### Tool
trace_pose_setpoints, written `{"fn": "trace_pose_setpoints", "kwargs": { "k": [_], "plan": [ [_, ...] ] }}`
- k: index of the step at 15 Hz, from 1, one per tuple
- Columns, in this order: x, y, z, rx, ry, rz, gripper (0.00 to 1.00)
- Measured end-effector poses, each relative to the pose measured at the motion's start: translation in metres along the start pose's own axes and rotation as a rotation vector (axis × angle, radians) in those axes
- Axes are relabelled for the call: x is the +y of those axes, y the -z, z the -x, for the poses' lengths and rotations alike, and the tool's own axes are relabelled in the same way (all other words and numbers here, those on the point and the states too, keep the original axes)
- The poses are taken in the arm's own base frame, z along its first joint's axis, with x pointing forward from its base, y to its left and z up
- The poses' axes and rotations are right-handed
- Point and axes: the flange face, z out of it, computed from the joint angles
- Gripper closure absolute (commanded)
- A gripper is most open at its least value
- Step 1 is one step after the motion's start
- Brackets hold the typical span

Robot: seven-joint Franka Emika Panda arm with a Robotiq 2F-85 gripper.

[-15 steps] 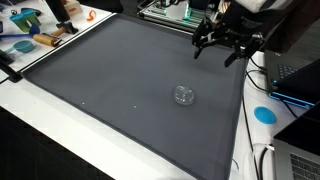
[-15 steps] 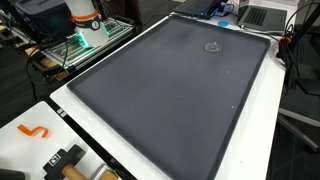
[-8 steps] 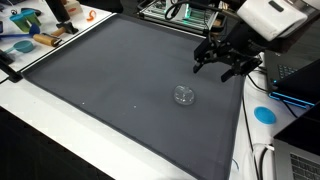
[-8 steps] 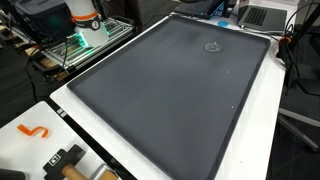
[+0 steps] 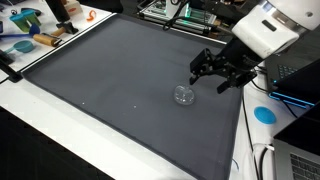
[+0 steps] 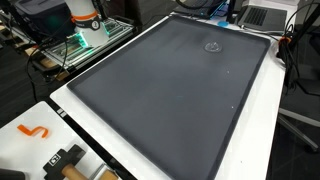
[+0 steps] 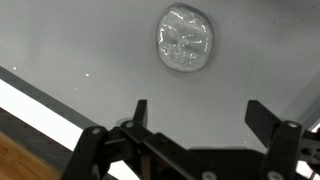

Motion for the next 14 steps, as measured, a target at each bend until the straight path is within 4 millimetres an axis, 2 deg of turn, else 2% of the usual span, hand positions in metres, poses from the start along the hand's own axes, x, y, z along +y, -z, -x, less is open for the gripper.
{"fn": "trace_pose_setpoints", "kwargs": {
  "k": [14],
  "plan": [
    [0.027, -0.018, -0.018, 0.040, -0.079, -0.048, 0.00]
  ]
}}
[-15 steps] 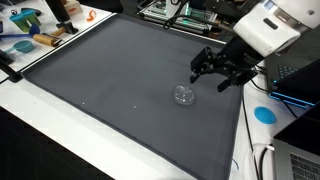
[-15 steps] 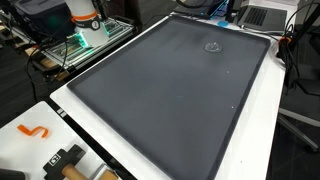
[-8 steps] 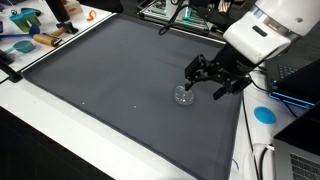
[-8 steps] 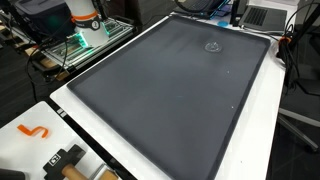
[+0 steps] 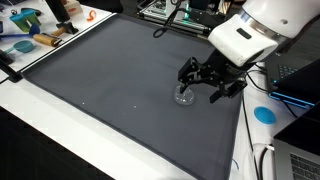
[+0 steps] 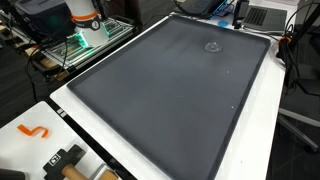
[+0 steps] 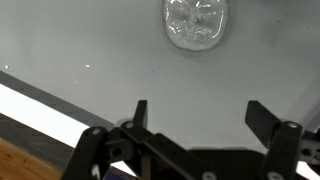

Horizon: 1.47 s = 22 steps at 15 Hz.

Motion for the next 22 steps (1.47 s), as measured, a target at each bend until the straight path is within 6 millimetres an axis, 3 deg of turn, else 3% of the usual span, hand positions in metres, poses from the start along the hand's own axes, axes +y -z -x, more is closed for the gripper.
{"fn": "trace_pose_setpoints", "kwargs": {
  "k": [17, 22],
  "plan": [
    [0.057, -0.017, -0.008, -0.115, -0.176, -0.285, 0.00],
    [0.075, -0.014, -0.006, -0.165, -0.229, -0.350, 0.00]
  ]
}}
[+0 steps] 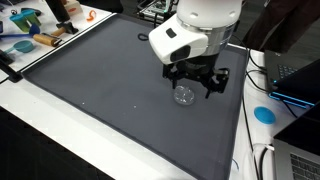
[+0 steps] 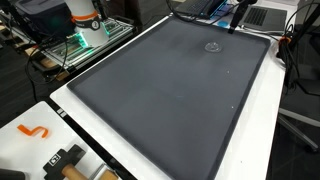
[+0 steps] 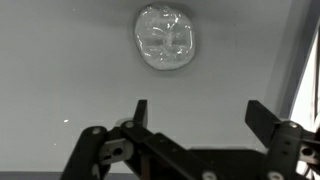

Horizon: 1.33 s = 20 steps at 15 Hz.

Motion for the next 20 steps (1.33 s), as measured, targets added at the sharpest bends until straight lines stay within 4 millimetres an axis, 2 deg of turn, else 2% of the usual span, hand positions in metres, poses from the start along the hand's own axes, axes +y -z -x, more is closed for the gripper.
{"fn": "trace_pose_setpoints", "kwargs": {
  "k": [4, 11, 20],
  "plan": [
    [0.001, 0.016, 0.006, -0.015, -0.009, -0.012, 0.00],
    [-0.006, 0.051, 0.034, -0.038, 0.003, 0.000, 0.00],
    [-0.005, 0.053, 0.040, -0.045, 0.003, 0.004, 0.00]
  ]
}}
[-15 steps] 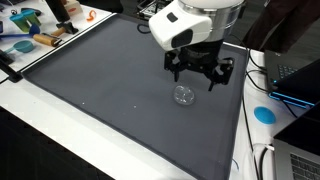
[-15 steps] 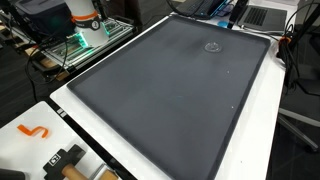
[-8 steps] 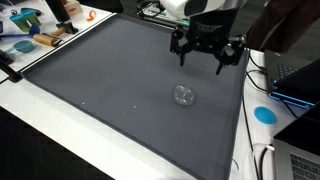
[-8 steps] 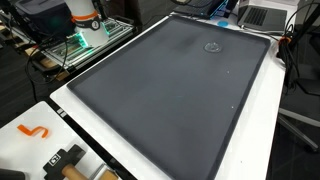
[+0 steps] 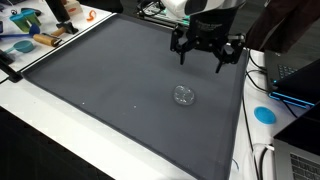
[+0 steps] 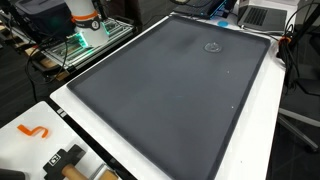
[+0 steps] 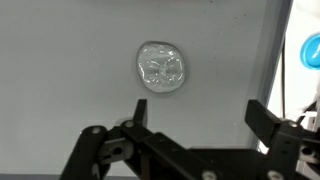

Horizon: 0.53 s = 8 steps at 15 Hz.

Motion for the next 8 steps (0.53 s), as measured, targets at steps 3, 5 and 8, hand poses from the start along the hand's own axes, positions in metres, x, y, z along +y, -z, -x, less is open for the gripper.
{"fn": "trace_pose_setpoints", "kwargs": {
  "k": [3, 5, 8],
  "plan": [
    [0.002, -0.002, -0.002, 0.001, -0.068, 0.003, 0.00],
    [0.004, -0.013, -0.007, 0.005, -0.181, 0.008, 0.00],
    [0.003, -0.036, -0.012, 0.011, -0.347, 0.015, 0.00]
  ]
}}
